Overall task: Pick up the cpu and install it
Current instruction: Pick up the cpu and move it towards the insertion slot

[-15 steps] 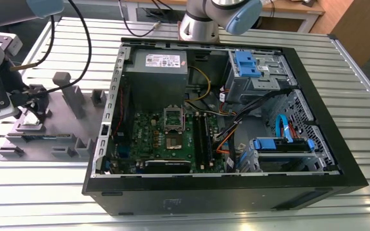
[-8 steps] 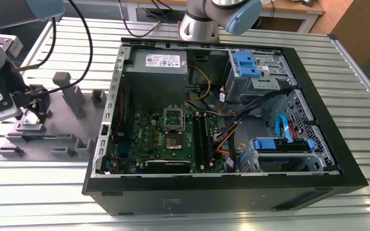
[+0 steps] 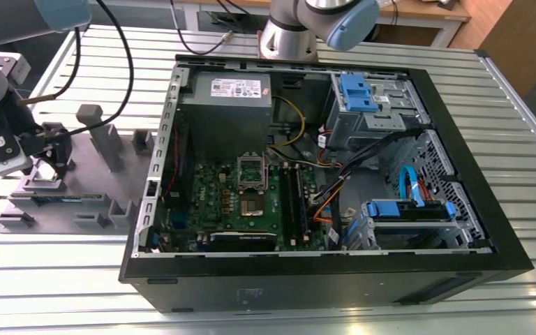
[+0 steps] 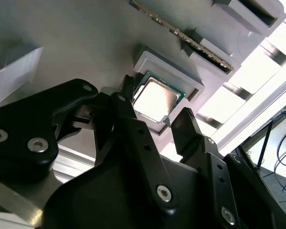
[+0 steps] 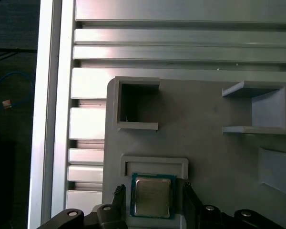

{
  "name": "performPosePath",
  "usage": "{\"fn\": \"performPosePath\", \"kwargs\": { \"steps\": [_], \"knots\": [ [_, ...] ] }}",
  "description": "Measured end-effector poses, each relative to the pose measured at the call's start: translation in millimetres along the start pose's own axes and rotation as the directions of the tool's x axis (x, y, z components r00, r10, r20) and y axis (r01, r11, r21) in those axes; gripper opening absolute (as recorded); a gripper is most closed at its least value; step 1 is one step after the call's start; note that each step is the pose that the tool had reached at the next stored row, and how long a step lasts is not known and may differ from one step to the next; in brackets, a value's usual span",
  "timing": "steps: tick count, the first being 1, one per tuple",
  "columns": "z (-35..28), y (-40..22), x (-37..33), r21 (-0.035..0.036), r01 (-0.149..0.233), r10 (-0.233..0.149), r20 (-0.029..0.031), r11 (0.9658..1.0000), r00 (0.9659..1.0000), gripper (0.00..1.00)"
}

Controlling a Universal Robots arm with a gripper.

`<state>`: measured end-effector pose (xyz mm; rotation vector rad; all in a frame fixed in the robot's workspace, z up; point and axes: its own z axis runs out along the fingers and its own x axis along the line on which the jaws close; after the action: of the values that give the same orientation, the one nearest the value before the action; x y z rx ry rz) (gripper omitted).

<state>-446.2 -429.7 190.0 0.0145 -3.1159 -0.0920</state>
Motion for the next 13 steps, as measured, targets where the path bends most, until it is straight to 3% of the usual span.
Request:
{"fn": "performPosePath", "kwargs": {
  "steps": [10,13],
  "knots": [
    [4.1,0.3,0.0,0.0001,-0.002,0.002,0.0,1.0,1.0,0.59],
    [4.7,0.3,0.0,-0.0002,-0.018,0.018,0.0008,0.9998,0.9998,0.59]
  ]
}}
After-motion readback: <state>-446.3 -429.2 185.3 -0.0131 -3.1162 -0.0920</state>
